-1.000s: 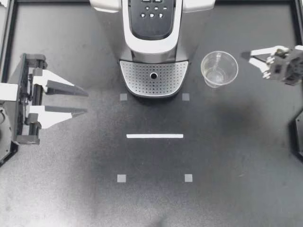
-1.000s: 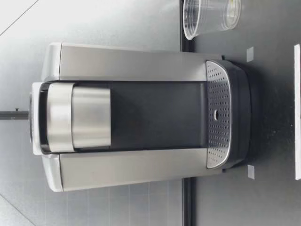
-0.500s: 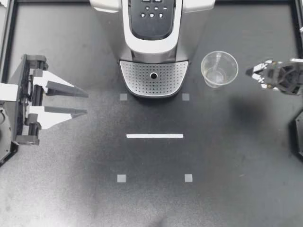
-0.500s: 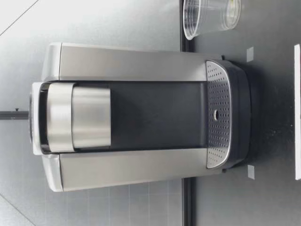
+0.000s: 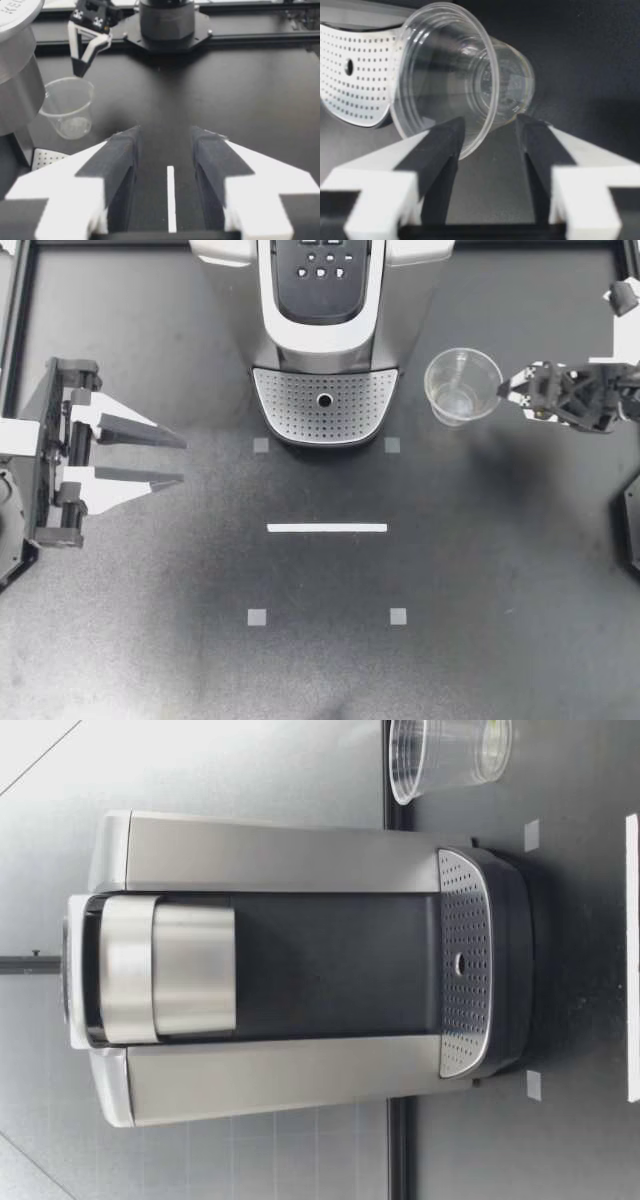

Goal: Place the coffee capsule inside the capsule container, then place the cup onto the center of the cup tray, then push the 'Hot Water' and 'Travel Mug' buttons.

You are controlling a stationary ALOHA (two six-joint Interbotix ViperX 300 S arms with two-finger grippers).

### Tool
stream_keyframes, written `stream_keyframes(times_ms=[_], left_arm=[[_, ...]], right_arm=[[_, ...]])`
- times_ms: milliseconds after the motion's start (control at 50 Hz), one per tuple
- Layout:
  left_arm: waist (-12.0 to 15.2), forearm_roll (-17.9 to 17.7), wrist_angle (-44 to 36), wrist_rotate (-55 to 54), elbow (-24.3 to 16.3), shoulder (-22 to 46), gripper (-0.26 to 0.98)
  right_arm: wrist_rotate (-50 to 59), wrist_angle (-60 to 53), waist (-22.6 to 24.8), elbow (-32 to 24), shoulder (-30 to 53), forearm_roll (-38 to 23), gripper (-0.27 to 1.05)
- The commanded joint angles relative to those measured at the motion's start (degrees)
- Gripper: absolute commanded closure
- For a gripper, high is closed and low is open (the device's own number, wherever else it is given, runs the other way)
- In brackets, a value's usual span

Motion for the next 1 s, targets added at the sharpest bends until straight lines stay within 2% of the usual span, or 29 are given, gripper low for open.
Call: stream_keyframes(times_ms=[0,480,840,980], left_arm=[[0.3,0.0,-0.4,0.0,-0.7,-0.2,0.35],[0.3,-0.1,-0.4,0.0,-0.3,-0.2,0.35],[0.3,-0.2,-0.4,0.0,-0.3,-0.2,0.35],[0.3,-0.1,-0.4,0.0,-0.3,-0.2,0.35]], right_arm=[[-0.1,-0.5,-0.4,-1.7,0.6,0.0,0.27],[-0.2,2.3,-0.4,-4.1,4.2,0.0,0.29],[0.0,3.2,-0.4,-4.4,2.5,0.0,0.66],[0.8,3.2,-0.1,-4.7,0.4,0.4,0.71]])
